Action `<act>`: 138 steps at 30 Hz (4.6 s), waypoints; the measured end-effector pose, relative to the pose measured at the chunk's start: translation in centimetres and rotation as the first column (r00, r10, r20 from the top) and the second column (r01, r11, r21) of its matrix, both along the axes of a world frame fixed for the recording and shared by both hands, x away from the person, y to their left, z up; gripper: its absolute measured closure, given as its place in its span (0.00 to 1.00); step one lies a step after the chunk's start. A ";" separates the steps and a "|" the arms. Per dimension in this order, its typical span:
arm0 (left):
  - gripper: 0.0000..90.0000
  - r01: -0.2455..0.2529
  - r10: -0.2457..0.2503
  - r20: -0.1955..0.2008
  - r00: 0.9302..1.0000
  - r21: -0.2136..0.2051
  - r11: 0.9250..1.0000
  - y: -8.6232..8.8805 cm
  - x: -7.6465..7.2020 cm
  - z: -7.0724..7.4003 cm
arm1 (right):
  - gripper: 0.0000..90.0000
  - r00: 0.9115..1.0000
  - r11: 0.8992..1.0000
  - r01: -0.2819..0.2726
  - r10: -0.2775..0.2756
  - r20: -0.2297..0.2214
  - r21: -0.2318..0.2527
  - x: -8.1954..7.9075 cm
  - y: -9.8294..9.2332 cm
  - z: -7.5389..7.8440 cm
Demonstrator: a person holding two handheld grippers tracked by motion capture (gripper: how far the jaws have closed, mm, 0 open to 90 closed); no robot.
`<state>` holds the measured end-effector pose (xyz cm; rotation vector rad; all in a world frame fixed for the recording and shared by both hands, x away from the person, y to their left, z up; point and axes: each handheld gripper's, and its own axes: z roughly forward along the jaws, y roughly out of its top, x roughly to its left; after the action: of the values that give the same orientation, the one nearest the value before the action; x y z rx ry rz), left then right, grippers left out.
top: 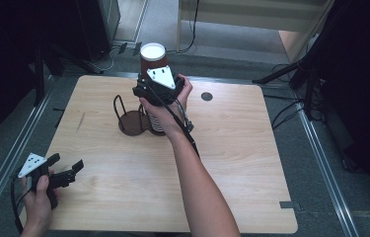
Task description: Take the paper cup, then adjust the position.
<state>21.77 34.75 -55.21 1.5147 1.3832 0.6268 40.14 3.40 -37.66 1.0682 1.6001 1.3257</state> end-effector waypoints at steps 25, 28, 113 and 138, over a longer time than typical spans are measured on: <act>0.12 -0.023 0.023 0.009 1.000 0.013 1.000 -0.1 0.0 0.0 | 0.14 0.995 0.996 -0.023 0.013 0.101 0.090 -1.3 -0.3 6.9; 0.12 -0.025 0.025 0.008 1.000 0.008 1.000 -0.1 0.0 0.0 | 0.14 0.993 0.996 -0.023 0.012 0.114 0.089 -1.5 -0.4 7.3; 0.02 0.000 0.000 0.033 0.999 0.002 1.000 0.0 0.0 0.0 | 0.14 0.982 0.988 0.138 -0.145 0.120 0.069 -7.2 -15.9 -0.4; 0.02 0.050 -0.053 0.108 0.993 0.031 0.998 -0.7 -0.3 0.6 | 0.14 0.982 0.982 0.173 -0.177 0.061 0.071 -9.5 -18.2 -5.1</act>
<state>21.46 34.01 -54.65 1.5112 1.2533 0.6890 30.67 -14.79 -42.75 1.1634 1.3887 1.2889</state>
